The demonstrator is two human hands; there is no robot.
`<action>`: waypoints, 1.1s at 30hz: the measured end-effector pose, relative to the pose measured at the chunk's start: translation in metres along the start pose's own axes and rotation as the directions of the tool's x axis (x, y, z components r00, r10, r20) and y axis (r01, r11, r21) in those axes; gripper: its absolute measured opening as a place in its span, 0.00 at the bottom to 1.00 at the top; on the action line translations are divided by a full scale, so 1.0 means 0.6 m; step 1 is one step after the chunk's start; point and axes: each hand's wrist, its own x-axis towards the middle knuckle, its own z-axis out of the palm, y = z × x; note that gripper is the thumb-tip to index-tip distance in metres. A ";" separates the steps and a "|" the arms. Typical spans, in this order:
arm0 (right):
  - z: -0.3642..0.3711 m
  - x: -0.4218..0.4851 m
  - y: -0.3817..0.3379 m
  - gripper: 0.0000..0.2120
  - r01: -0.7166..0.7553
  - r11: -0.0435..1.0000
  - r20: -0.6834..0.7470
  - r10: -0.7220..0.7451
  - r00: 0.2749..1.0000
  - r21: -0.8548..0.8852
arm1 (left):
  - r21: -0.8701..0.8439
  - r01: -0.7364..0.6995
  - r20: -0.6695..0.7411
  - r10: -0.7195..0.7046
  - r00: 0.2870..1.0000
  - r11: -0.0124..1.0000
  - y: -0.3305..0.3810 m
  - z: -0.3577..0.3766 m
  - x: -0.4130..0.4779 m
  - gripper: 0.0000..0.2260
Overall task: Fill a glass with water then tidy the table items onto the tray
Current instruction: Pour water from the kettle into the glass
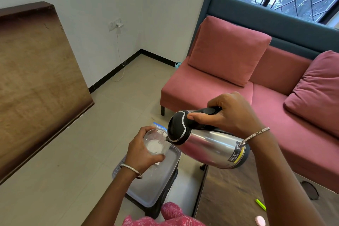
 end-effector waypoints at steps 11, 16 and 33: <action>0.002 0.003 0.001 0.39 -0.001 1.000 0.001 0.001 1.000 -0.001 | 0.005 0.001 0.007 -0.001 1.000 1.000 -0.003 0.000 0.003 0.37; 0.003 0.005 0.001 0.39 0.003 1.000 0.006 -0.003 1.000 -0.004 | -0.006 0.009 0.012 -0.009 1.000 1.000 -0.003 0.000 0.004 0.37; 0.006 0.013 -0.004 0.39 0.025 1.000 0.017 -0.025 1.000 -0.010 | -0.008 0.023 -0.004 -0.023 1.000 1.000 -0.005 -0.003 0.006 0.36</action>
